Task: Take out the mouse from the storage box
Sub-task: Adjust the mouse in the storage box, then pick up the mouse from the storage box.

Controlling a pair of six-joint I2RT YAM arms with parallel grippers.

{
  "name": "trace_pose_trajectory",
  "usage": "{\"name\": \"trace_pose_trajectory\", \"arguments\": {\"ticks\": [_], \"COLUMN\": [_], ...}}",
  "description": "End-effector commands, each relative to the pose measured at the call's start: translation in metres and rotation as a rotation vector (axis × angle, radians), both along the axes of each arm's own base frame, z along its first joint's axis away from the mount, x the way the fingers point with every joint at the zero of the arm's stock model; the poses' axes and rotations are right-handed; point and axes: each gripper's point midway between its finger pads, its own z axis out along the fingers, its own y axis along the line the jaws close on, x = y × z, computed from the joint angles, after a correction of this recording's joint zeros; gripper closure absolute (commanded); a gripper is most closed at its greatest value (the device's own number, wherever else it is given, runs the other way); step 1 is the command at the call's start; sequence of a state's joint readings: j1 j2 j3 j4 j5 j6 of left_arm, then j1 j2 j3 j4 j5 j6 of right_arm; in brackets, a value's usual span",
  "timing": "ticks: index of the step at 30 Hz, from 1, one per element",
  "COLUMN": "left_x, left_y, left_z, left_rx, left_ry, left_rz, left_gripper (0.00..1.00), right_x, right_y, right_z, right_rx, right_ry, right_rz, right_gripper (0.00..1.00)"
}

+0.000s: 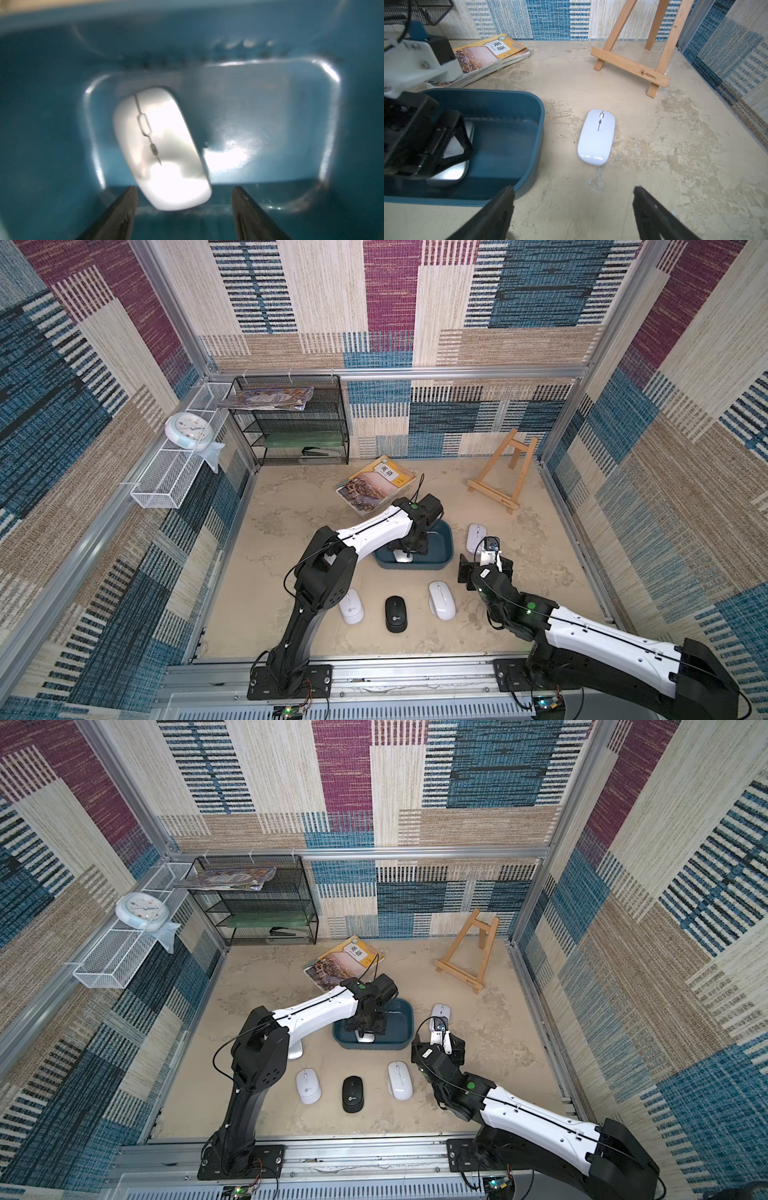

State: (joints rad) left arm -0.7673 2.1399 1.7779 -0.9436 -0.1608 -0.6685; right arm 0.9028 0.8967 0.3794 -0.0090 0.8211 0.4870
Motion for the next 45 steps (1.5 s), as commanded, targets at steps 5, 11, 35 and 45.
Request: {"name": "trace_pose_trajectory", "arguments": {"ticks": [5, 11, 35, 45], "left_x": [0.003, 0.003, 0.011, 0.011], "left_y": [0.019, 0.010, 0.005, 0.004], "left_z": [0.004, -0.018, -0.038, -0.021], "left_rx": [0.048, 0.027, -0.041, -0.067], "left_ry": [-0.034, 0.006, 0.013, -0.023], "left_rz": [0.063, 0.087, 0.133, 0.119], "left_gripper": [0.10, 0.06, 0.39, 0.48], "right_x": [0.002, 0.002, 0.004, 0.004], "right_y": [0.003, 0.003, 0.007, 0.005], "right_z": [0.004, 0.004, 0.001, 0.001], "right_rx": [0.015, 0.014, -0.002, -0.005], "right_ry": [-0.013, -0.012, 0.000, 0.004], "right_rz": [0.004, 0.004, 0.009, -0.001], "right_gripper": [0.08, 0.08, 0.07, 0.07]}}
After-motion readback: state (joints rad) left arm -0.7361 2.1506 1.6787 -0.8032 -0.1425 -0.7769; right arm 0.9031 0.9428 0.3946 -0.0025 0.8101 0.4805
